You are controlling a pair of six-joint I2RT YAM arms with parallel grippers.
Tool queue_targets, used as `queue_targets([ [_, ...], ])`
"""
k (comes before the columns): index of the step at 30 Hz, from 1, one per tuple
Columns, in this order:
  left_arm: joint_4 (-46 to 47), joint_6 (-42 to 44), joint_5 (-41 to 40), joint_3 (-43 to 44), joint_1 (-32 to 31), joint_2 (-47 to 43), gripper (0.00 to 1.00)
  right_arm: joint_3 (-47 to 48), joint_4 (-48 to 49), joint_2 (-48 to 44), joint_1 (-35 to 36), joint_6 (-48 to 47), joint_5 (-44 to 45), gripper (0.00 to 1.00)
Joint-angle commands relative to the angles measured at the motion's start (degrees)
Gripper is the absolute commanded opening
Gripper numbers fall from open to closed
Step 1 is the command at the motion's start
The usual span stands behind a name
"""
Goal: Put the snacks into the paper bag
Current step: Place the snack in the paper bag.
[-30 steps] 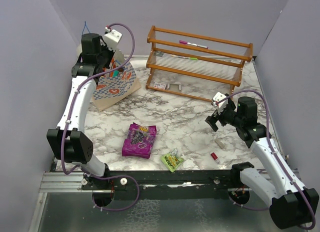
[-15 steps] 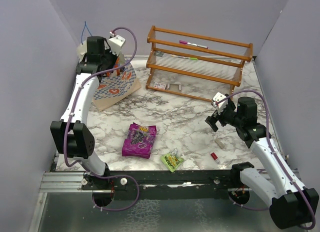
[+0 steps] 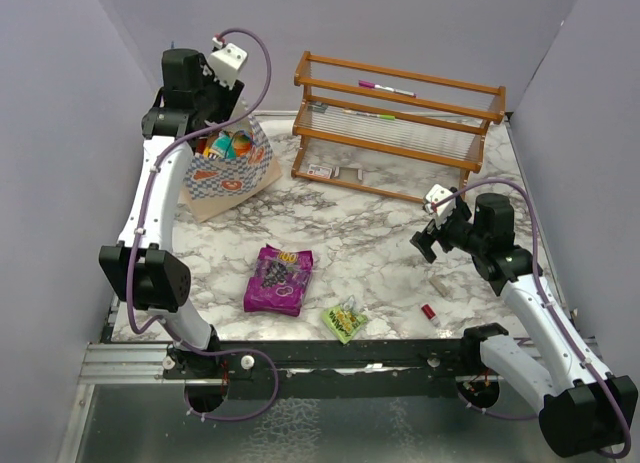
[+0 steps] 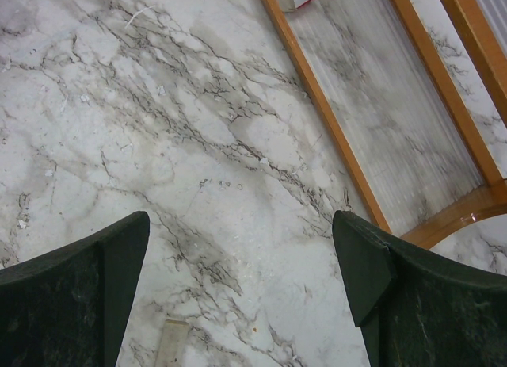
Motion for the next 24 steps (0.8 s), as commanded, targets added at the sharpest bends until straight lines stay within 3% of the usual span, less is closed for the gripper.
queue_targets([
  [1, -1.5, 0.0, 1.6, 3.7, 0.3, 0.7, 0.57, -0.7, 1.2, -0.2, -0.4, -0.8, 0.3, 0.99],
  [10, -0.1, 0.7, -0.7, 6.4, 0.3, -1.1, 0.74, -0.7, 1.2, 0.0, -0.4, -0.7, 0.4, 0.99],
  [24, -1.0, -1.7, 1.2, 8.4, -2.0, -6.0, 0.81, -0.5, 1.2, 0.3, -0.5, -0.6, 0.3, 0.99],
])
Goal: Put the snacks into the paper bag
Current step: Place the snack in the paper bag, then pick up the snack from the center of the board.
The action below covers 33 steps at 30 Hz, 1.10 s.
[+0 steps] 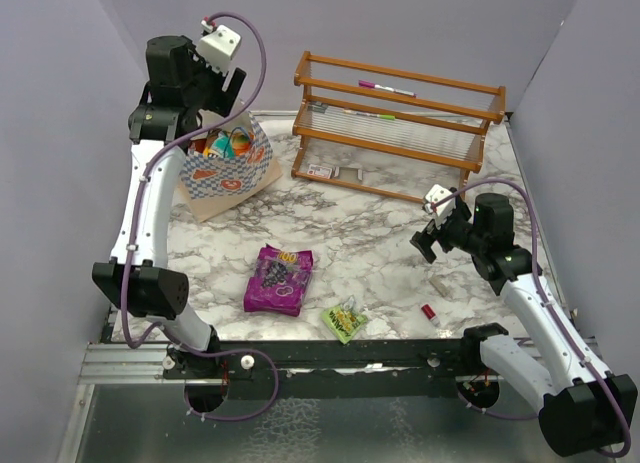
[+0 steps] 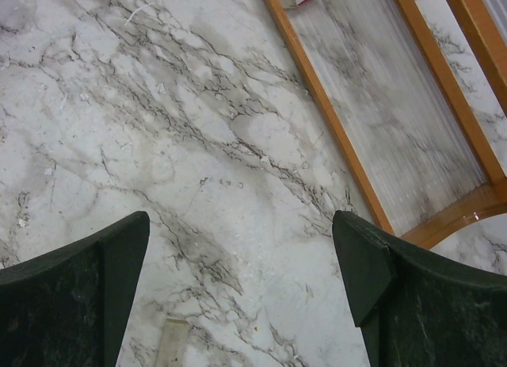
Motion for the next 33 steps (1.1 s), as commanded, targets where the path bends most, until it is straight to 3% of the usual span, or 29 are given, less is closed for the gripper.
queue_targets([
  [1, -0.3, -1.5, 1.0, 1.9, -2.1, -4.4, 0.81, -0.4, 1.2, 0.1, -0.4, -0.6, 0.3, 0.99],
  [14, -1.6, -0.6, -1.9, -3.5, -16.6, -10.8, 0.84, -0.6, 1.3, -0.3, -0.3, -0.6, 0.7, 0.99],
  [25, -4.0, 0.8, 4.6, -11.7, -25.4, -13.8, 0.84, -0.7, 1.7, -0.4, -0.3, -0.3, 1.8, 0.99],
  [33, -8.9, 6.8, 10.0, -20.7, -29.1, -16.5, 0.84, -0.7, 2.0, 0.2, -0.3, -0.3, 2.9, 0.99],
])
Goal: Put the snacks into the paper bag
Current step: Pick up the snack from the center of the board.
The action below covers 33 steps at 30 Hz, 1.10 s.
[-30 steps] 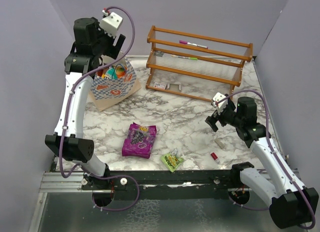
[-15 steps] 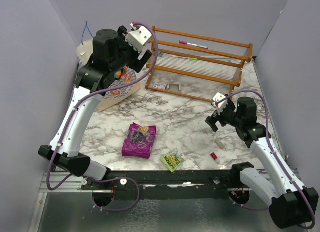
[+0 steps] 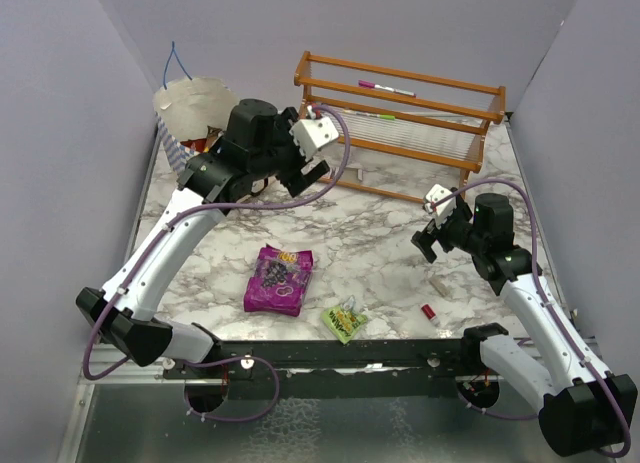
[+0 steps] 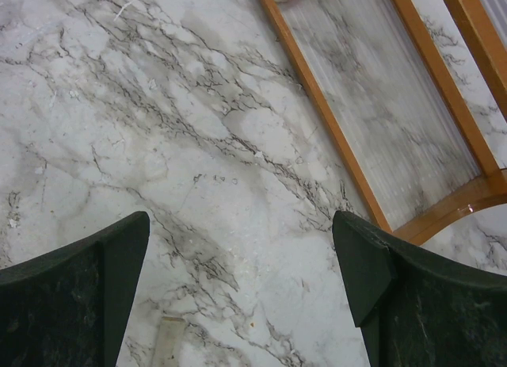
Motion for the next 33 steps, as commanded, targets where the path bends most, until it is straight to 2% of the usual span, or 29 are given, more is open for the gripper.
queue_targets([
  [1, -3.5, 4.6, 5.2, -4.5, -1.7, -2.8, 0.84, -0.5, 2.0, 0.1, -0.4, -0.2, 1.9, 0.99],
  [5, -1.8, 5.7, 8.2, -12.3, -2.2, -3.8, 0.84, -0.7, 2.3, 0.0, -0.4, -0.1, 2.7, 0.99],
  [16, 8.6, 1.7, 29.7, -34.7, -7.6, -0.5, 0.81, -0.9, 2.7, 0.2, -1.0, -0.1, 4.1, 0.99],
  [21, 8.7, 3.1, 32.7, -36.9, -10.4, 4.1, 0.8, -1.1, 2.8, 0.6, -1.1, -0.3, 4.2, 0.99],
  [29, 6.6, 5.4, 32.9, -36.4, -13.8, 12.4, 0.75, -1.2, 2.4, 1.0, -1.1, -0.7, 4.3, 0.99],
  [33, 5.8, 6.7, 31.9, -36.4, -15.5, 14.9, 0.69, -1.2, 2.5, 1.2, -1.1, -0.9, 4.4, 0.99],
])
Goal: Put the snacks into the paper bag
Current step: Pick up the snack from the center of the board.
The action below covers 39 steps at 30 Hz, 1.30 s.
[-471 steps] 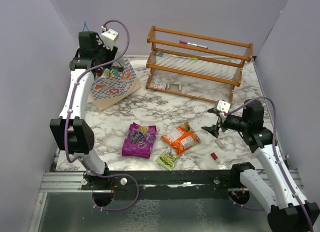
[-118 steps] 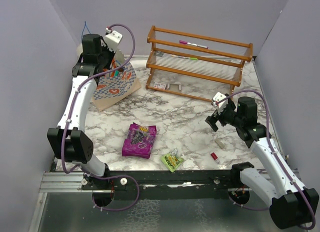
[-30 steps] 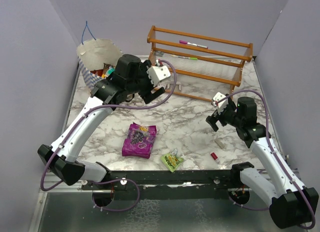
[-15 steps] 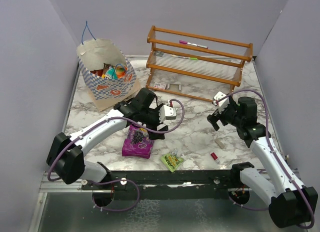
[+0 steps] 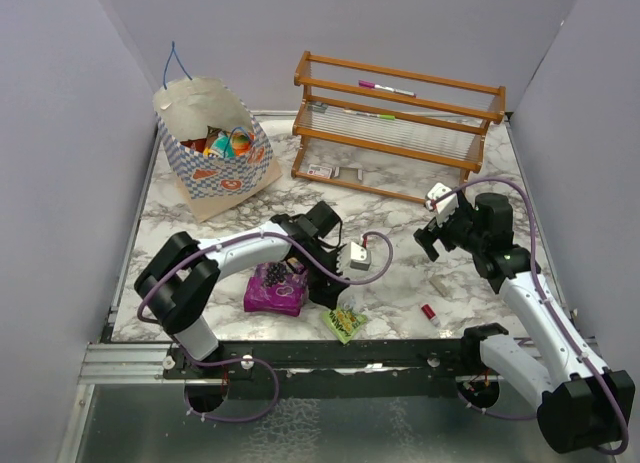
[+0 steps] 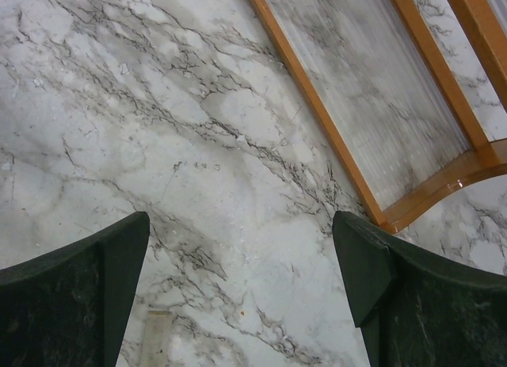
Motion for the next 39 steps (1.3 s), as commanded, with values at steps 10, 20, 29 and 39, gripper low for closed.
queue_targets([
  [10, -0.2, 3.7, 2.5, -2.7, -4.3, 6.0, 0.55, -0.9, 2.0, 0.6, -0.4, -0.9, 1.3, 0.99],
  [20, 1.3, 1.7, 1.7, -3.0, -4.5, 7.1, 0.38, -1.0, 2.0, 0.5, -0.4, -1.0, 1.2, 0.99],
  [29, 1.4, 1.3, 1.5, -2.4, -4.5, 7.4, 0.14, -1.0, 2.0, 0.8, -0.4, -1.0, 1.1, 0.99],
  [39, 0.6, 1.8, 0.4, -0.7, -4.6, 5.6, 0.0, 0.9, -0.2, 2.7, -0.5, -0.6, -1.8, 0.99],
])
